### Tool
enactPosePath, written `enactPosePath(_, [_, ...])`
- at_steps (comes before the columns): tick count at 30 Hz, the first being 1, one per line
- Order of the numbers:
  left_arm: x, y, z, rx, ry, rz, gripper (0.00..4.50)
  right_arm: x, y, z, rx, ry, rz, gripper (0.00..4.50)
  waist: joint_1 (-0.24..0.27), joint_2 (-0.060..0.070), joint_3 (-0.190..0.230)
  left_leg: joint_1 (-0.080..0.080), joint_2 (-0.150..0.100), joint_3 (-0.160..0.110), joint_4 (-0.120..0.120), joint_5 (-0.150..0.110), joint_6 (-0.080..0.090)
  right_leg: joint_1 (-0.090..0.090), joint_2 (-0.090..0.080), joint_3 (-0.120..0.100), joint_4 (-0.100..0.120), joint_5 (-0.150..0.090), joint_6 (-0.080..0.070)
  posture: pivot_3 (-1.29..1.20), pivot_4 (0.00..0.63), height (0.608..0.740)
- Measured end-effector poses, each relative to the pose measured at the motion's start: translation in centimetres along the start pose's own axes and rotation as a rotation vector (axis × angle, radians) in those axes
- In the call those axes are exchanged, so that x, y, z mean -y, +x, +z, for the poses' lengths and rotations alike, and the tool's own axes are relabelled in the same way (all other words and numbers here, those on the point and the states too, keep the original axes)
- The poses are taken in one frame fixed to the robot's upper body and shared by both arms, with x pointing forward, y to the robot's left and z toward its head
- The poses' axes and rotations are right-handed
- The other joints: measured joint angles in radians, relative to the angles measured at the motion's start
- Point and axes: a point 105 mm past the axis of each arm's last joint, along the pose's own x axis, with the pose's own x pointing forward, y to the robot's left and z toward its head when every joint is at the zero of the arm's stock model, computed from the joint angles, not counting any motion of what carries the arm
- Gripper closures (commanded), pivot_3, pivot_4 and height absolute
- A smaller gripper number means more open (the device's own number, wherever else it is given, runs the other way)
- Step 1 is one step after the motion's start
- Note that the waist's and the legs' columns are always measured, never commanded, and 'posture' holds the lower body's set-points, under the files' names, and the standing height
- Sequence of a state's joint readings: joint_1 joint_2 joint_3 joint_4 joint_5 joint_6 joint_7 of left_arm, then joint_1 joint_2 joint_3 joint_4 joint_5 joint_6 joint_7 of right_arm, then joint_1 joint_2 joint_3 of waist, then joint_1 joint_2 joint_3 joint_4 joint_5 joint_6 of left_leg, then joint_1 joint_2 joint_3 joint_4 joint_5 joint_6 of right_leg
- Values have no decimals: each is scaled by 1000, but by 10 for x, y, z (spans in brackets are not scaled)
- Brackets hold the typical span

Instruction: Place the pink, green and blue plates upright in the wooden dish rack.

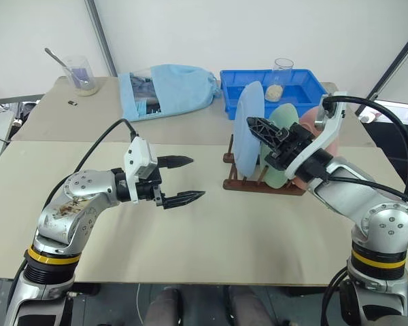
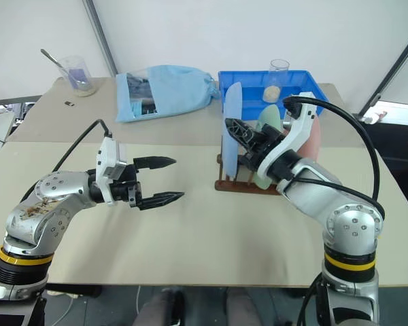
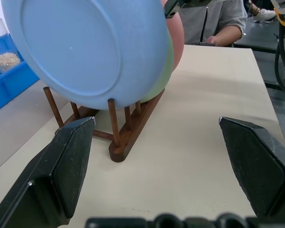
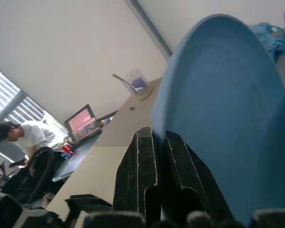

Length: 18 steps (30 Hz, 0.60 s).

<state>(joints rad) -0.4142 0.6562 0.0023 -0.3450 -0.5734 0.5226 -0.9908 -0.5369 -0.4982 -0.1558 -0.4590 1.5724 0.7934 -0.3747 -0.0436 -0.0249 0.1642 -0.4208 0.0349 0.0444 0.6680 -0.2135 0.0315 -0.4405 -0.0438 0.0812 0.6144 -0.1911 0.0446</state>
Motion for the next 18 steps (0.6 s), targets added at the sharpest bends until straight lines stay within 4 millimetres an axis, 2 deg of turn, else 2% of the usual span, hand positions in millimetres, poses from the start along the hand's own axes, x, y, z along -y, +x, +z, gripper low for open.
enactPosePath(3, [0,0,0,2,-2,3,0,5,2,1,-4,12,-18,3346,0,0,0,0,0,0,0,0,0,0,0,0,0,0,0,0,150,740])
enactPosePath(8, [0,1,-1,7,-9,9,0,3,4,4,4,6,-12,1742,-1,0,0,0,0,0,0,0,0,0,0,0,0,0,0,0,150,740])
enactPosePath(10, [0,1,-3,7,-16,17,0,-1,5,10,20,-12,0,951,-1,0,0,0,0,0,0,0,0,0,0,0,0,0,0,0,150,740])
enactPosePath(13, [1,0,-7,0,-29,22,0,-6,6,24,50,-96,13,20,0,0,0,0,0,0,0,0,0,0,0,0,0,0,0,0,150,740])
enactPosePath(16, [0,0,-8,-4,-29,30,0,-6,2,38,79,-193,8,20,4,0,0,0,0,0,0,0,0,0,0,0,-1,0,0,0,150,740])
enactPosePath(18, [0,0,-9,-7,-28,34,0,-5,0,40,74,-238,7,20,4,0,0,-1,0,0,0,0,0,0,0,0,-1,0,0,0,150,740])
